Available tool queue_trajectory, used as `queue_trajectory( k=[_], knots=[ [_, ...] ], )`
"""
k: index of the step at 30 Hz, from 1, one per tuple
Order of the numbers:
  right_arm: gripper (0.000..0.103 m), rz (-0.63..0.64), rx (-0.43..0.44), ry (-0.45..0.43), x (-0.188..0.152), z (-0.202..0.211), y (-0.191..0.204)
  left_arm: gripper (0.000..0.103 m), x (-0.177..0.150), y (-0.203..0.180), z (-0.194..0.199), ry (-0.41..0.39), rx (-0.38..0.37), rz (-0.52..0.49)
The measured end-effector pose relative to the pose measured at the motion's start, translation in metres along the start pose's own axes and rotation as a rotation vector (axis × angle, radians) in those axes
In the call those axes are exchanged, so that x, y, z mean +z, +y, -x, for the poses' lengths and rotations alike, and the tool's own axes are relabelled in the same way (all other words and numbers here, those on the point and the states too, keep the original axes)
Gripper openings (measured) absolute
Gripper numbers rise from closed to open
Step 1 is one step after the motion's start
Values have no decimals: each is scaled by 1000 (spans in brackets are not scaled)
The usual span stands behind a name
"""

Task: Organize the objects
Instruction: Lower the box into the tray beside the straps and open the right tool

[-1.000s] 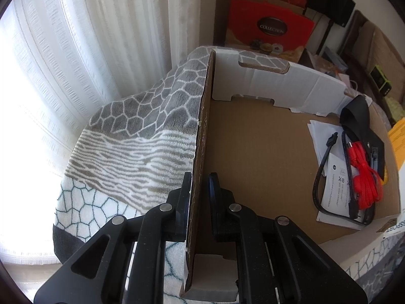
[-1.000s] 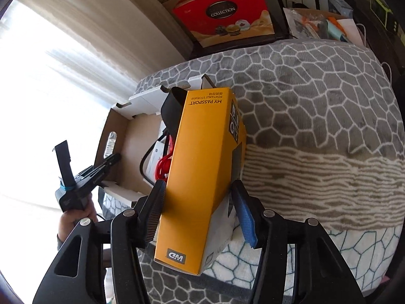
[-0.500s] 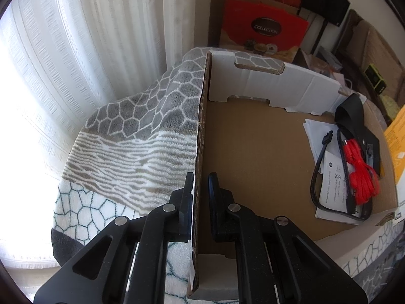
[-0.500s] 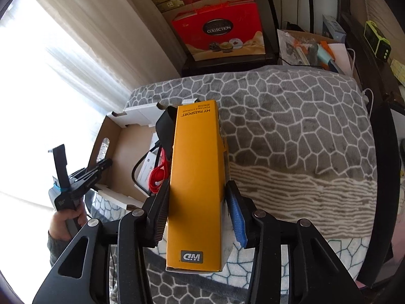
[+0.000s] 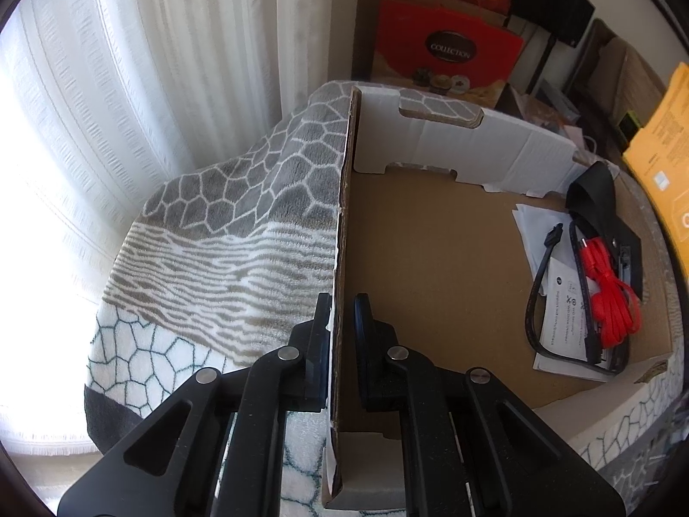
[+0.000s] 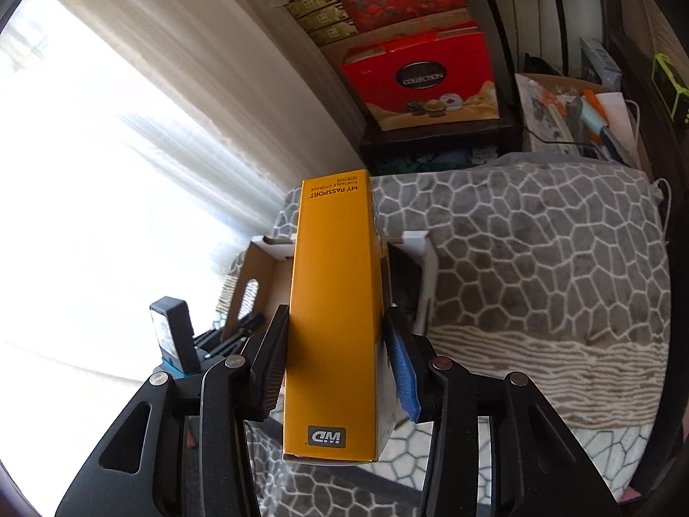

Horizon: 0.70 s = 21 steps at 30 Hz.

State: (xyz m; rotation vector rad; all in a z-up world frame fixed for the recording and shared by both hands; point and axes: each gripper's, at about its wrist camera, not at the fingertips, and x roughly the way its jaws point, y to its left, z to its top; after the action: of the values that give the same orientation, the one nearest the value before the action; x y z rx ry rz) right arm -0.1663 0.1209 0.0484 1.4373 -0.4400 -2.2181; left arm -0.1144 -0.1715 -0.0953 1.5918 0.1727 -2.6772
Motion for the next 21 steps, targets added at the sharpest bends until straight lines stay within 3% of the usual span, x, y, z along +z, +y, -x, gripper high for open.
queue_trajectory(
  k=[10,16,21],
  knots=[
    [43,-38,-17,48,7,-71,25,8,2,-1,4,6,-3,-8],
    [43,18,-193,25,1,-86,42,8,2,0,4,7,-6,-5],
    [44,25,-227,30,-3,-101,55,8,4,4,13,-9,-20,9]
  ],
)
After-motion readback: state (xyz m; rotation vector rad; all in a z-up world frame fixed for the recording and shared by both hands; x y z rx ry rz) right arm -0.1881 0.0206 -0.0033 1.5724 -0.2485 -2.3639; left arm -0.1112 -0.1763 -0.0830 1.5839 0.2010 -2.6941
